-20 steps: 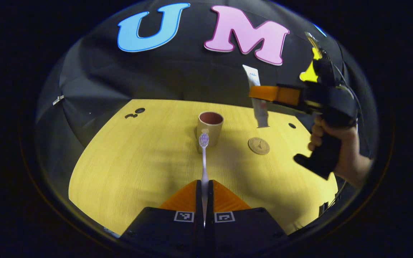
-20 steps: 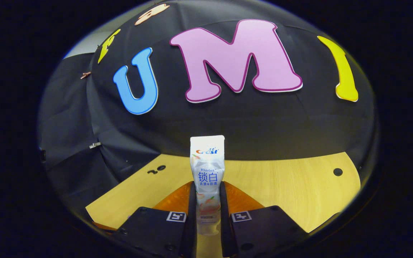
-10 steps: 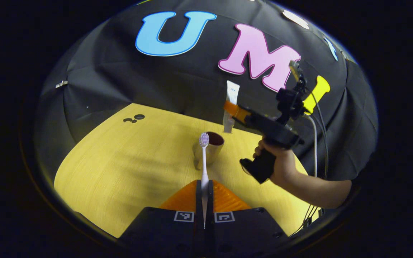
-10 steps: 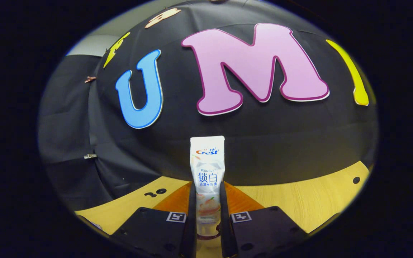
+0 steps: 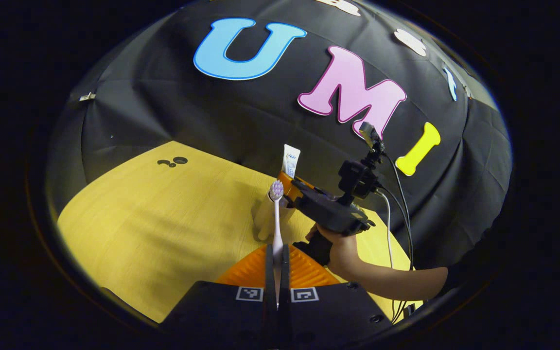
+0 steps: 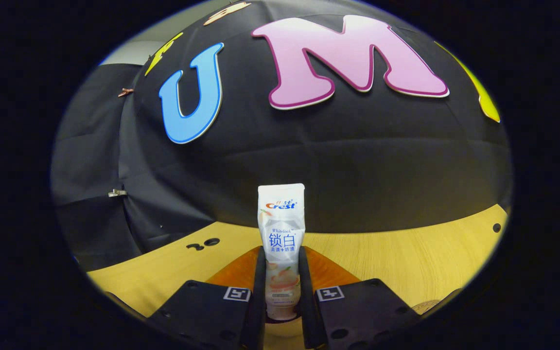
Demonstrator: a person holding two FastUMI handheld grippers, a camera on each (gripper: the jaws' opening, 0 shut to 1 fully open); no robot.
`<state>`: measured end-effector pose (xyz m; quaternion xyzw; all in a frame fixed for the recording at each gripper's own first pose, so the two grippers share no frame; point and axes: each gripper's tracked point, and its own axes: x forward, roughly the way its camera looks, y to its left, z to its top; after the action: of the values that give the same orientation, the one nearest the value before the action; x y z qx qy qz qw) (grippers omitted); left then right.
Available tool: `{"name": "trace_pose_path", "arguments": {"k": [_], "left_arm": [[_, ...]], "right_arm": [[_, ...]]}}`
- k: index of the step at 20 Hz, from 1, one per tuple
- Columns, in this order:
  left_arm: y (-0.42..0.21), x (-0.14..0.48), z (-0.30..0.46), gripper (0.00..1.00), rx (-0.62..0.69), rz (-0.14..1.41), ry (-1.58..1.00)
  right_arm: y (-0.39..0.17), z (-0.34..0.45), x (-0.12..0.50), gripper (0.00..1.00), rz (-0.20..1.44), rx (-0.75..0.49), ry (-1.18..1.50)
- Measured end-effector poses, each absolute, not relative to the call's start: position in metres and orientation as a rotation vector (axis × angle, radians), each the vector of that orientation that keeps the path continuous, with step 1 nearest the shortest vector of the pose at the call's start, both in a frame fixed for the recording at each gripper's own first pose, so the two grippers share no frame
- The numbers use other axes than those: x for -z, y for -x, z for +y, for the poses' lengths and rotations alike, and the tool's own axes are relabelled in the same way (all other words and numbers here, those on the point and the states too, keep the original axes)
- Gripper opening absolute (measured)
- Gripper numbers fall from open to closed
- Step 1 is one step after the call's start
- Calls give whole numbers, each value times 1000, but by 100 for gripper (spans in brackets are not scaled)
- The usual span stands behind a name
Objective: Put the toothbrush and toothpaste on the desktop into the cup, then pick up the cup and place it on the coaster on the desktop.
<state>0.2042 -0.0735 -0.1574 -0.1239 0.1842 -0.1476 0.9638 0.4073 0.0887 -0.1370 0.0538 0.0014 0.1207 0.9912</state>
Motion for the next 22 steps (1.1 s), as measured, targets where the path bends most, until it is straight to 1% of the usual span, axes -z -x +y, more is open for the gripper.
{"name": "trace_pose_path", "arguments": {"k": [2, 3, 4, 7, 9, 15, 19, 22], "left_arm": [[-204, 165, -79, 6, 312, 375, 242], [-205, 166, -82, 6, 319, 373, 233], [-205, 165, -86, 6, 329, 366, 230], [-216, 154, -98, 6, 349, 329, 249], [-227, 140, -103, 6, 358, 287, 250], [-287, 82, -114, 6, 367, 123, 272], [-336, 50, -123, 6, 369, 8, 264], [-369, 43, -132, 6, 377, -62, 226]], "right_arm": [[-404, 90, 146, 37, 10, -256, -116], [-402, 89, 150, 42, 10, -255, -121], [-394, 87, 149, 43, 7, -262, -130], [-372, 62, 146, 100, -1, -228, -167], [-355, 33, 141, 98, -4, -189, -199], [-320, -52, 144, 98, 35, -72, -220], [-304, -89, 138, 98, 23, -31, -192], [-295, -109, 138, 98, 33, -5, -171]]}}
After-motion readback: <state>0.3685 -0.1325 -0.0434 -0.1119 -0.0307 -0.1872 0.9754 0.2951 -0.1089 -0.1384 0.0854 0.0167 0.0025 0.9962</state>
